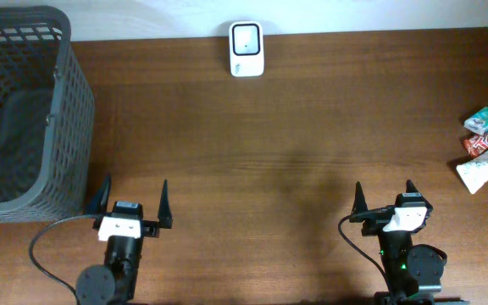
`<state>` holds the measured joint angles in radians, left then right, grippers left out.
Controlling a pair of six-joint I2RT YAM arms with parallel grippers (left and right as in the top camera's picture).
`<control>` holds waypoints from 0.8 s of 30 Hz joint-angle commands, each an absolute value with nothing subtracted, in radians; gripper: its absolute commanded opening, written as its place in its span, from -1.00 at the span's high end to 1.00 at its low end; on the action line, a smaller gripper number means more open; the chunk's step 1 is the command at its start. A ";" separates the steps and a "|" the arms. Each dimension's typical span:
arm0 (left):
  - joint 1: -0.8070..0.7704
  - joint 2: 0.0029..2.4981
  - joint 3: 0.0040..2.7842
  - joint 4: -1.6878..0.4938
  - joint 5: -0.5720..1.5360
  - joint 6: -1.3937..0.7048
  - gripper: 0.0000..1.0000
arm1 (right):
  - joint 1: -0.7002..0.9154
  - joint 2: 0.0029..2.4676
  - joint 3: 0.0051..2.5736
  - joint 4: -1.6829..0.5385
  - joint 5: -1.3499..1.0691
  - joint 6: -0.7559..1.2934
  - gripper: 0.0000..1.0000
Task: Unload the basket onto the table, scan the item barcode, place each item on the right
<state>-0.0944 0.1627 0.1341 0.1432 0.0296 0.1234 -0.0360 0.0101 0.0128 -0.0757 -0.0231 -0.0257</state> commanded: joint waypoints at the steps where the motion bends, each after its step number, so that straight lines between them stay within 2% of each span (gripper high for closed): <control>1: -0.082 0.080 0.050 0.201 0.030 0.086 -0.99 | -0.043 0.004 0.006 -0.080 -0.017 -0.018 -0.97; 7: -0.041 0.045 0.009 0.202 -0.015 -0.016 -0.98 | -0.043 0.004 0.006 -0.080 -0.017 -0.018 -0.97; 11: -0.004 0.005 0.009 0.120 -0.023 -0.087 -0.98 | -0.043 0.004 0.006 -0.080 -0.017 -0.018 -0.97; 17: -0.001 0.005 0.008 -0.085 -0.026 -0.085 -0.98 | -0.043 0.004 0.006 -0.080 -0.017 -0.018 -0.97; 24: -0.001 0.005 0.009 -0.085 -0.025 0.007 -0.98 | -0.043 0.004 0.006 -0.080 -0.017 -0.018 -0.97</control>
